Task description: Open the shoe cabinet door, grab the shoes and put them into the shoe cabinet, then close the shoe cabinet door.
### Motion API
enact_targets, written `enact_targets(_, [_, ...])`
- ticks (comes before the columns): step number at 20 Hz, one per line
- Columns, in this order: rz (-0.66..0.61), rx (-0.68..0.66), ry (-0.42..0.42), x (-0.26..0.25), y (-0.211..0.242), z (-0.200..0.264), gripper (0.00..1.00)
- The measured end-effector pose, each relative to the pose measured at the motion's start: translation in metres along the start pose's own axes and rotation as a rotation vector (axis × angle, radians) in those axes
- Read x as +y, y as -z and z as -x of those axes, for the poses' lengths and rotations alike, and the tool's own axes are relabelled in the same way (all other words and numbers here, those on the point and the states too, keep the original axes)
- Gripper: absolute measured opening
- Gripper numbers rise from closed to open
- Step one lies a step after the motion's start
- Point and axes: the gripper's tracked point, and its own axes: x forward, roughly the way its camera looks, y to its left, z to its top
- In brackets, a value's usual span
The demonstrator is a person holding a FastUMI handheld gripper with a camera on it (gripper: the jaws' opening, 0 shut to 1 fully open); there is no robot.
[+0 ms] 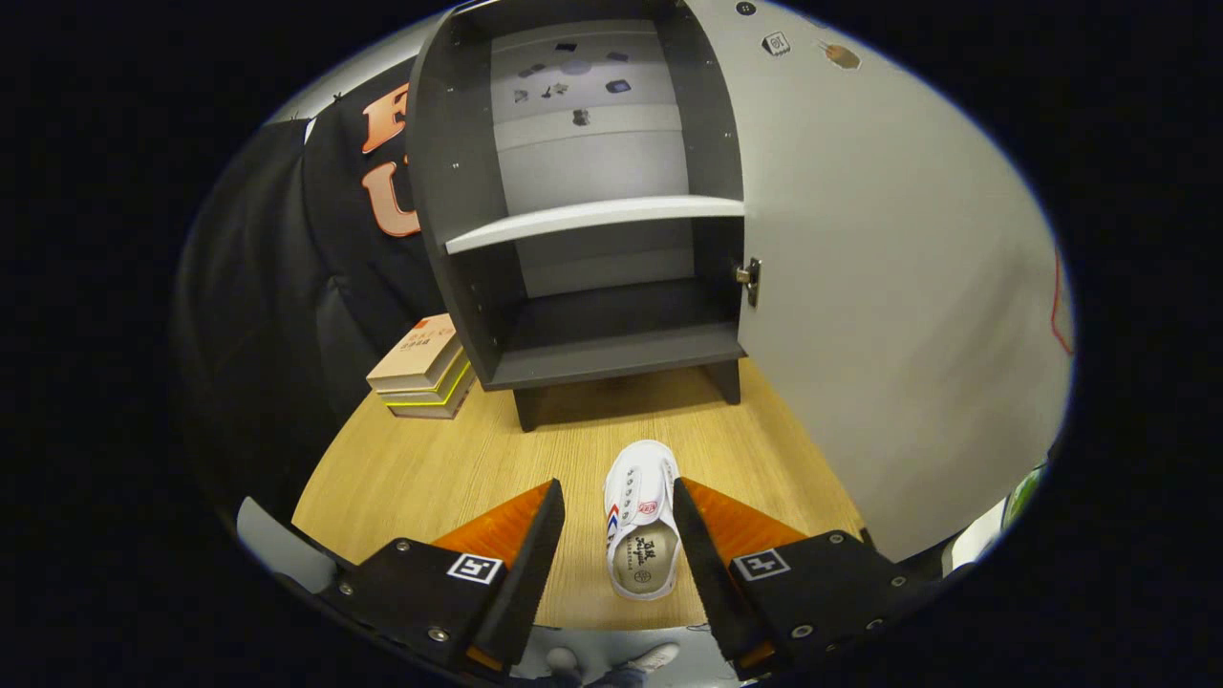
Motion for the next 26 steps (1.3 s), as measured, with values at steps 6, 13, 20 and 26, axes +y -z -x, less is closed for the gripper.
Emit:
enact_targets(6, [-0.008, 0.119, -0.021, 0.009, 0.051, -0.05, 0.73])
enact_targets(13, [-0.027, 0.219, -0.017, 0.003, 0.098, -0.086, 0.73])
enact_targets(20, [-0.045, 0.272, -0.031, 0.007, 0.118, -0.108, 0.53])
enact_targets(26, [-0.073, 0.265, -0.042, 0.011, 0.119, -0.117, 0.05])
